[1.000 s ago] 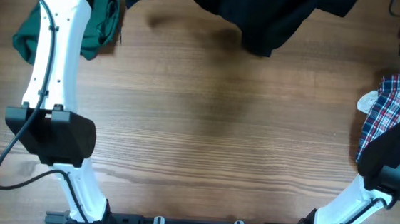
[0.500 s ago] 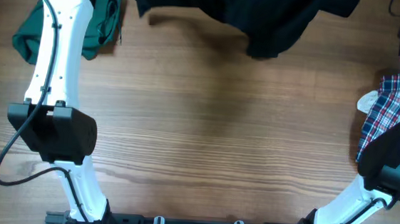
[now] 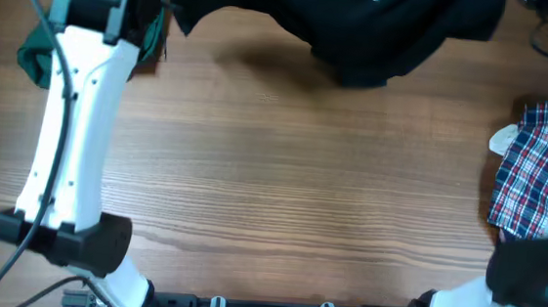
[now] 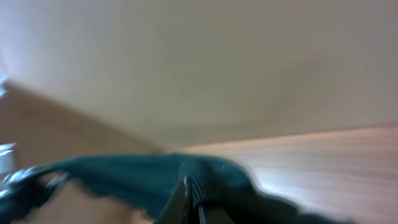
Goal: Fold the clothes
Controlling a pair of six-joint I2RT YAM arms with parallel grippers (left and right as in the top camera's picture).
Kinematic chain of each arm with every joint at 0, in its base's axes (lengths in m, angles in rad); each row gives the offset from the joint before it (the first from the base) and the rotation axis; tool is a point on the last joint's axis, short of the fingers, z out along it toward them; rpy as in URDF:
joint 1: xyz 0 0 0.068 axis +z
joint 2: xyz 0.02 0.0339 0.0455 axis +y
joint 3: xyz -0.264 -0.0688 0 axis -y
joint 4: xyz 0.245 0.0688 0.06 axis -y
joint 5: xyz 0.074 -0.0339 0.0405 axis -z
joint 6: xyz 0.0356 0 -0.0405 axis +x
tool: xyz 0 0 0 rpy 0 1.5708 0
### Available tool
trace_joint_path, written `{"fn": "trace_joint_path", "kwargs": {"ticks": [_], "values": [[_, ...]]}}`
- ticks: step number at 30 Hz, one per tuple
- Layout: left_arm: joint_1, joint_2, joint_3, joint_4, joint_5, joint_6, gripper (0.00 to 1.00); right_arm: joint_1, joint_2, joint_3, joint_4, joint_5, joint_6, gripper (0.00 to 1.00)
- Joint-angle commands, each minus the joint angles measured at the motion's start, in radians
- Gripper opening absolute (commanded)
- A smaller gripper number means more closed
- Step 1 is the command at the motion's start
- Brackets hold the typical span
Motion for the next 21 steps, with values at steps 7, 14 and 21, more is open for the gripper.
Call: {"fn": "trace_joint_path", "kwargs": {"ticks": [7, 14, 21], "values": [[-0.041, -0.162, 0.018, -0.163, -0.127, -0.017, 0.04, 0.006, -0.227, 0.019, -0.254, 0.368, -0.193, 0.04], [-0.171, -0.299, 0.018, -0.384, -0.208, -0.094, 0.04, 0.006, -0.281, 0.019, -0.492, 0.523, -0.220, 0.04], [-0.251, -0.335, 0.018, -0.496, -0.323, -0.158, 0.04, 0.006, -0.408, 0.019, -0.600, 0.624, -0.223, 0.04]]}}
